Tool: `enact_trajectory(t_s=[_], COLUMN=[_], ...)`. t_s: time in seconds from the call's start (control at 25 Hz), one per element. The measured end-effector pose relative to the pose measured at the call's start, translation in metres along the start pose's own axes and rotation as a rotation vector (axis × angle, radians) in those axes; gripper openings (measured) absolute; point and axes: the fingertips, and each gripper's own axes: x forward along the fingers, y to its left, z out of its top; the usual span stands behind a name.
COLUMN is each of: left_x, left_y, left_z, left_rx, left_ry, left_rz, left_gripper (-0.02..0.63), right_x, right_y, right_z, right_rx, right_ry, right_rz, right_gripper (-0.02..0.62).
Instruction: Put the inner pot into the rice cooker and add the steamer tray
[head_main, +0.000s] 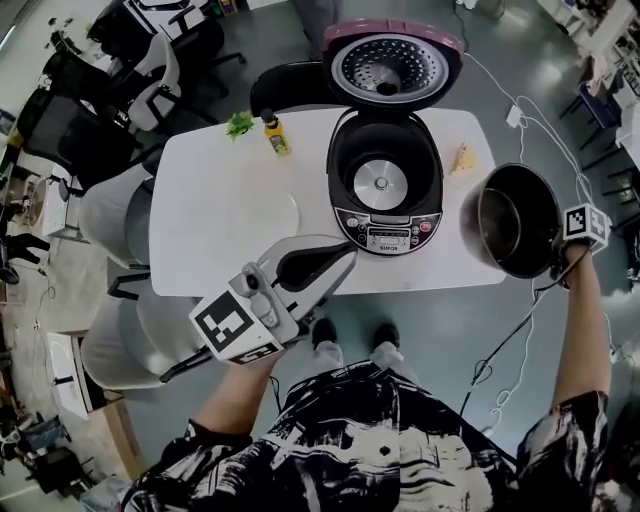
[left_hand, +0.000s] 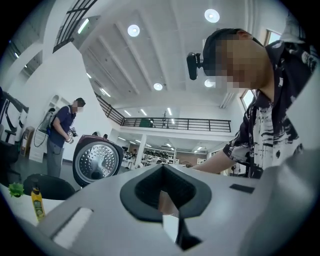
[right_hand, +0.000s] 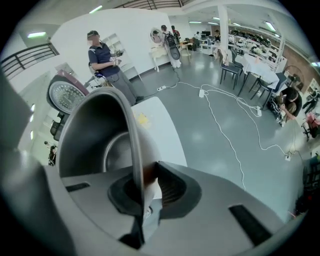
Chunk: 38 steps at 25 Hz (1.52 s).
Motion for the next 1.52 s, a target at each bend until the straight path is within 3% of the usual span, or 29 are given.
enact_trajectory(t_s=[0.36,0.84,1.2,1.52], left_x=[-0.028,-0.106,-0.156,-0.17], left_y=[-0.001,0.024,0.042,0.052], left_z=[0.015,0.02,0.012,0.005], left_rx=[0.001,0.002,-0.005,-0.017], left_ry=[-0.061,-0.076,-0.064,-0.053], left_rz=[0.007,0.175,0.291,0.327], left_gripper=[0.005,0.005,0.005,0.005], right_x=[-0.048,0.023,0.096,0.126], right_y=[0.131,0.286,0.3,0.288], right_z=[0.065,0.098,0.086,0.082], right_rx=[-0.158,-0.256,-0.276,-0.247], right_ry=[-0.037,0.019,0.089,0.103], right_rz=[0.114,0.217,0.141,0.089], right_gripper=[0.006,0.006,0.008,0.008])
